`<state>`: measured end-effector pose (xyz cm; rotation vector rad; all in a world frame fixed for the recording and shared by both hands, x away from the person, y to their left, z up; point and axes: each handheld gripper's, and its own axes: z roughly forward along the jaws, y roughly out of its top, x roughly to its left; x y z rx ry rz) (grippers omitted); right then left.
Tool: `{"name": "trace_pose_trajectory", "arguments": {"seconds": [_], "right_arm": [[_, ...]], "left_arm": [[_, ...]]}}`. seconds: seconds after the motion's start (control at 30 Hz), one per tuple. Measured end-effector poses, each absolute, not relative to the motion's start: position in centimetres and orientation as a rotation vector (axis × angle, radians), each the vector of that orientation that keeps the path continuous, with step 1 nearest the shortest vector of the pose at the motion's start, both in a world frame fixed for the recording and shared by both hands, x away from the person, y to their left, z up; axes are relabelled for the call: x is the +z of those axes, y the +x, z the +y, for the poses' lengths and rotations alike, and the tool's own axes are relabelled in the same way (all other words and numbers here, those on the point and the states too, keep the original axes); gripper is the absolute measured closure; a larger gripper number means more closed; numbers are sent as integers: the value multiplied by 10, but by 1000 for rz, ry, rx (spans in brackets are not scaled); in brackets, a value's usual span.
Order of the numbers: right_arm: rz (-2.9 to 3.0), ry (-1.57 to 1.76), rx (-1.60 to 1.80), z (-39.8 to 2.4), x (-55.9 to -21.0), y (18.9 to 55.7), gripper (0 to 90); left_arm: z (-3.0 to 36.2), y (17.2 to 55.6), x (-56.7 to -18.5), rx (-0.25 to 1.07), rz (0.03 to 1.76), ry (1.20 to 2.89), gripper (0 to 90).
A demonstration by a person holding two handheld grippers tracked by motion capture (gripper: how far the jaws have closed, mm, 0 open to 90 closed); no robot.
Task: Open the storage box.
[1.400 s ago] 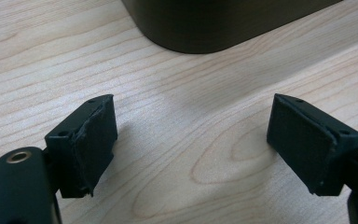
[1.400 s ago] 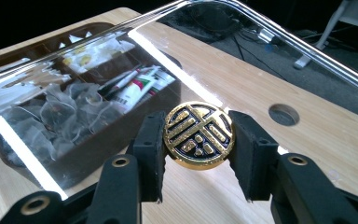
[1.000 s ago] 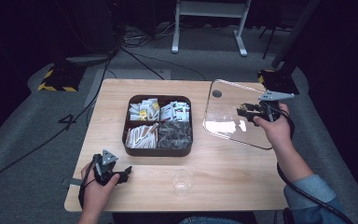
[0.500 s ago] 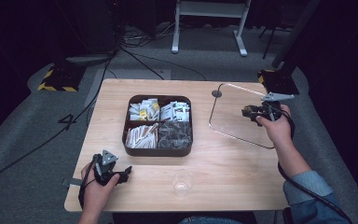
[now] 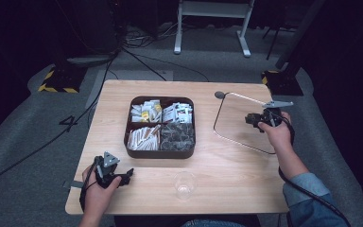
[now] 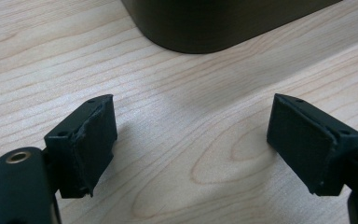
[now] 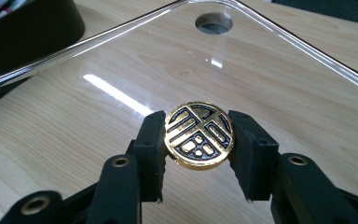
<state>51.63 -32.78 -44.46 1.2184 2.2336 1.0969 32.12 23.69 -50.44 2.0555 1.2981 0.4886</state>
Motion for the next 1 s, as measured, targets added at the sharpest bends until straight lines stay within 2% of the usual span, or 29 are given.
{"name": "trace_pose_trajectory", "arguments": {"seconds": [1.0], "right_arm": [[2266, 1279, 1047, -326, -485, 520, 587]], "left_arm": [[237, 321, -504, 487, 1298, 2055, 162]]}}
